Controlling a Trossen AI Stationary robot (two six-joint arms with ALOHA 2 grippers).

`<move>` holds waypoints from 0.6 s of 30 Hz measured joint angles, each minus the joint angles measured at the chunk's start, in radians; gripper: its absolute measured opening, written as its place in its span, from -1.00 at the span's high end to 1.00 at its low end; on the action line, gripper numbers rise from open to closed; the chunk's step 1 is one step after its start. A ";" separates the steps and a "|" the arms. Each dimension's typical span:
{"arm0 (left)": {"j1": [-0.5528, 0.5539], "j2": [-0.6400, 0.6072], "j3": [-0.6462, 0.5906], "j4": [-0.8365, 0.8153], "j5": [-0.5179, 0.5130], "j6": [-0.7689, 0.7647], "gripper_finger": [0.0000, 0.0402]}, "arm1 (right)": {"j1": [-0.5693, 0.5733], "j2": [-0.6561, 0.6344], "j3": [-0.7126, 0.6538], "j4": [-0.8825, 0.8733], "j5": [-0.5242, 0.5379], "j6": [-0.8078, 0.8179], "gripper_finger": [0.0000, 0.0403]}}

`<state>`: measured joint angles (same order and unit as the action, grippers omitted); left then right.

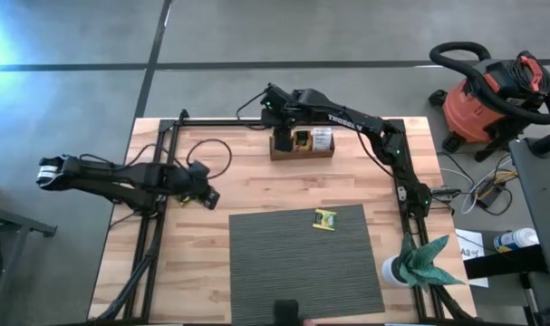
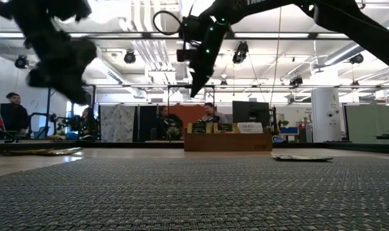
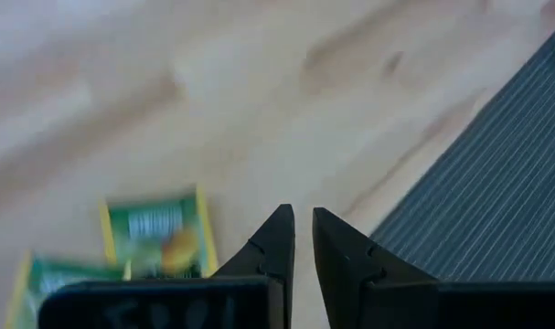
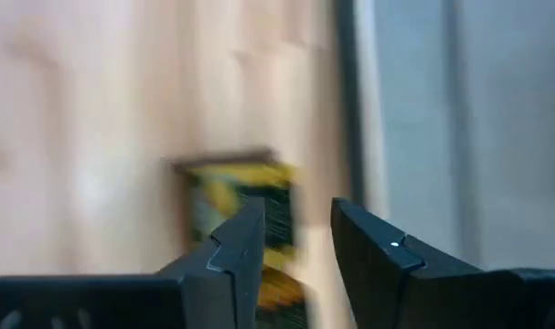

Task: Pick & Place Tea
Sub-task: Put the yellow tea bag into the left section of the wooden organizer

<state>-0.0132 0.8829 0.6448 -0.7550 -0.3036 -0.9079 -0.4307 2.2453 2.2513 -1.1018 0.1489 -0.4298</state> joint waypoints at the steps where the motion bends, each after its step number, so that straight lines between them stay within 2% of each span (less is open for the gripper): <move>1: 0.000 0.005 -0.019 -0.004 0.029 -0.022 0.80 | 0.001 0.000 0.000 0.001 -0.058 0.027 0.39; 4: 0.000 0.028 -0.080 0.000 0.104 -0.099 0.80 | 0.006 0.000 -0.005 0.003 -0.235 0.110 0.39; 7: 0.000 0.051 -0.132 0.008 0.136 -0.207 0.80 | 0.027 0.005 -0.017 0.022 -0.335 0.162 0.39; 12: -0.004 0.065 -0.191 0.157 0.150 -0.273 0.80 | 0.079 0.014 -0.045 0.009 -0.360 0.167 0.39; 18: -0.013 0.070 -0.239 0.578 0.155 -0.067 0.80 | 0.134 0.013 -0.075 -0.198 -0.377 0.165 0.39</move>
<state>-0.0257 0.9527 0.4055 -0.1771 -0.1482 -0.9754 -0.2970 2.2578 2.1759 -1.2996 -0.2285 -0.2644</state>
